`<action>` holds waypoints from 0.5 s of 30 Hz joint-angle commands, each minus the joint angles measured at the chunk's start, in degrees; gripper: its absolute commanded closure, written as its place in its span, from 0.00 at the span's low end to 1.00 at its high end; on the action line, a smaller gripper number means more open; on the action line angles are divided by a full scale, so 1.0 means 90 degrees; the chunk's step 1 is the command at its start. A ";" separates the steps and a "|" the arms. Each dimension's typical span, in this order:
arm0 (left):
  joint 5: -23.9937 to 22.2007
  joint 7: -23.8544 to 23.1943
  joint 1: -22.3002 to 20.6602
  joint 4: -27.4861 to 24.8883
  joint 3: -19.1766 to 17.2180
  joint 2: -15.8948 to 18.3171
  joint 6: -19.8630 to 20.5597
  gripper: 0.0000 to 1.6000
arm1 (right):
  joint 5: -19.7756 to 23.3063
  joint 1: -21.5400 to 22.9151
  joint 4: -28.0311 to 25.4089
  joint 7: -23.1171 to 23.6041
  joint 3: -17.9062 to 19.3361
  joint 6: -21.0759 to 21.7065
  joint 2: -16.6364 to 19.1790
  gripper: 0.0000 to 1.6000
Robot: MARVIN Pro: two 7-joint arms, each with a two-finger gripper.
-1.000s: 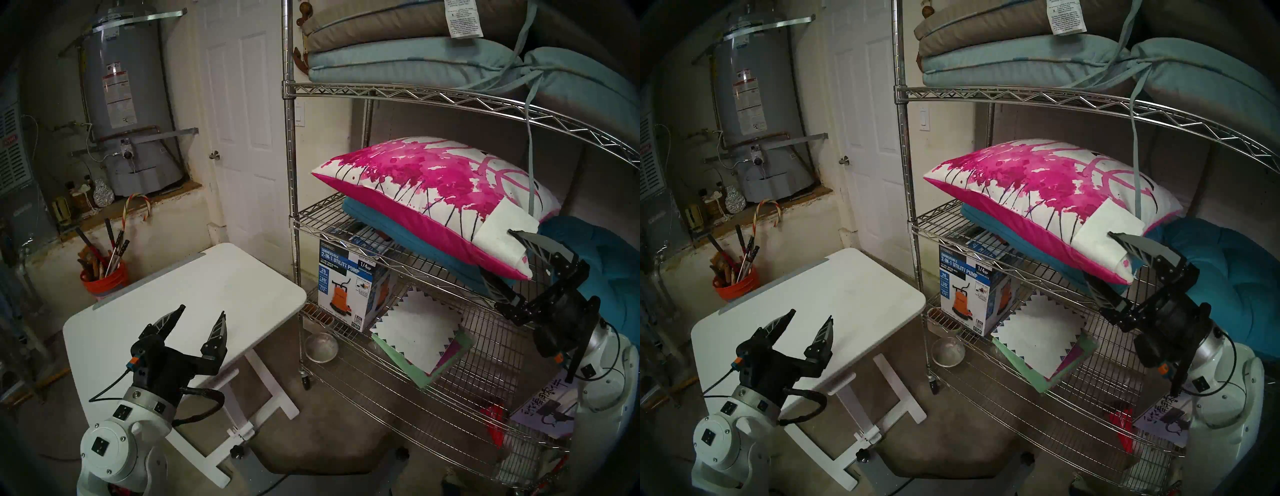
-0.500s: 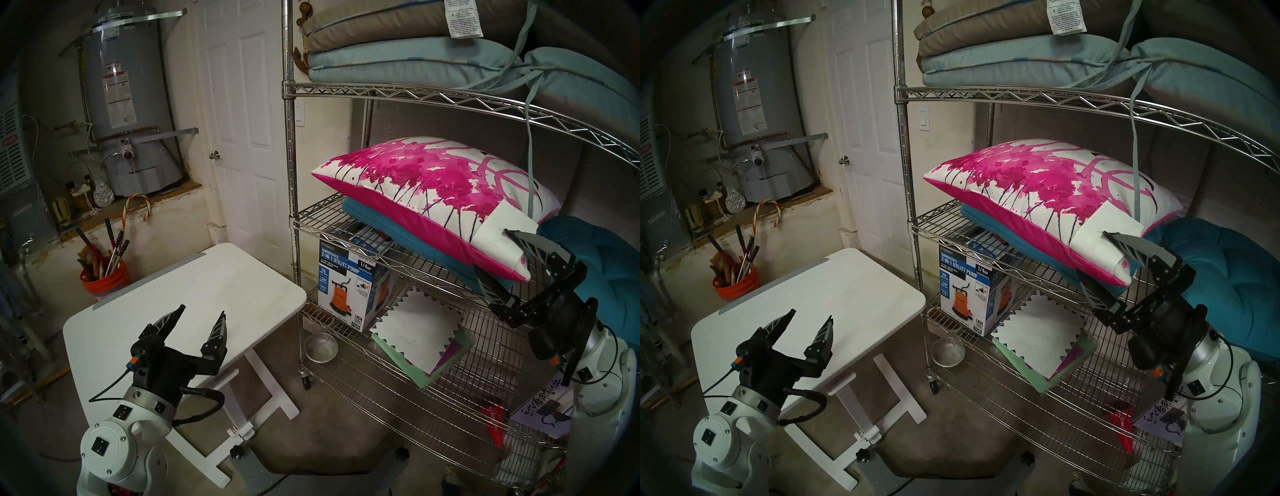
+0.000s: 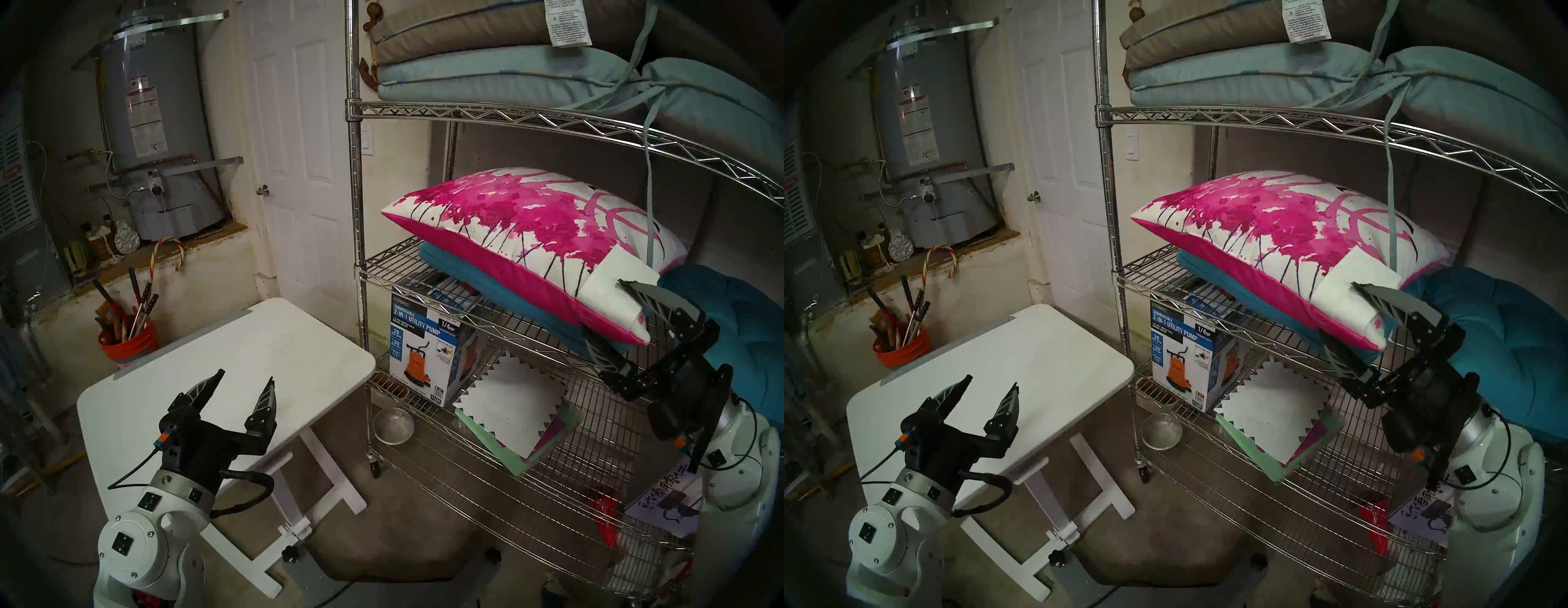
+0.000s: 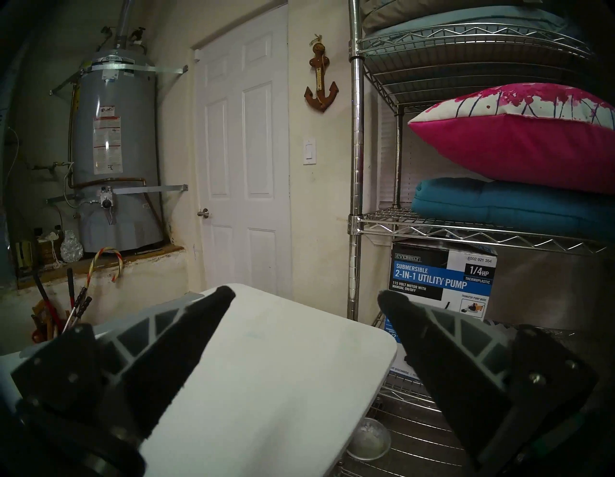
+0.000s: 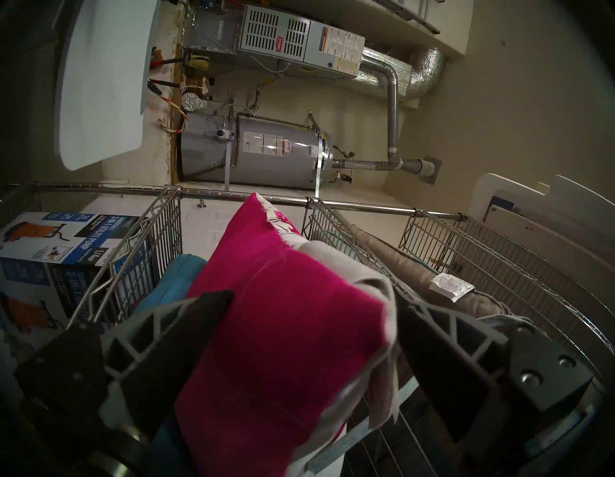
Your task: Take cushion off the shelf
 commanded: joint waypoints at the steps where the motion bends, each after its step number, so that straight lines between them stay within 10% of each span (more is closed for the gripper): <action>1: 0.0756 0.0213 -0.0435 -0.0262 0.0088 0.0248 -0.0104 0.00 | 0.0043 0.0031 -0.0104 -0.0033 0.0016 -0.0022 0.0018 0.00; 15: 0.2852 0.0754 -0.0951 -0.0302 0.0817 0.0434 -0.0141 0.00 | 0.0047 0.0030 -0.0107 -0.0033 0.0017 -0.0021 0.0018 0.00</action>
